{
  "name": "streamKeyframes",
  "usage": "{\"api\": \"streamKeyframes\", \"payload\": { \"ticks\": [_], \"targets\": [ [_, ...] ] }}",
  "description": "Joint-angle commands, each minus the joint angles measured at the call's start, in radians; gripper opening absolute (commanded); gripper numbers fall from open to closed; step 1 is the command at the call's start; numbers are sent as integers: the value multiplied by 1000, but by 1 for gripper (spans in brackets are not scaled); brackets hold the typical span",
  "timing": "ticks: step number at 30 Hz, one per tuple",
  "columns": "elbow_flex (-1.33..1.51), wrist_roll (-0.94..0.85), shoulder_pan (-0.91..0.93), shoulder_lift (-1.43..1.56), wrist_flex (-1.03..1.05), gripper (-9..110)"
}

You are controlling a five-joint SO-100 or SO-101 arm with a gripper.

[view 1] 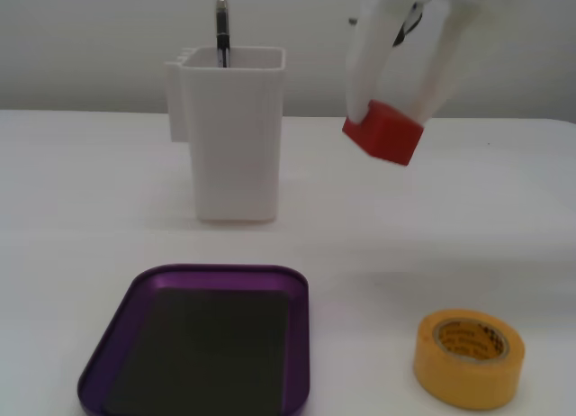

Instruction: Pick up the red cube and place it in the box.

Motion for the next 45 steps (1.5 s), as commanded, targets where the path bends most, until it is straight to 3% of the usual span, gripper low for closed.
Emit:
{"api": "streamKeyframes", "payload": {
  "ticks": [1,9,20,31,40,45],
  "targets": [
    [-43,-12,-112,121,-9,-1],
    [-44,-103,-173,23,-224,-1],
    [-118,-121,-164,-390,-525,-1],
    [-393,-55,-25,-706,-523,-1],
    [-423,-55,-38,-738,-419,0],
    [-426,-55,-38,-736,-330,6]
  ]
}}
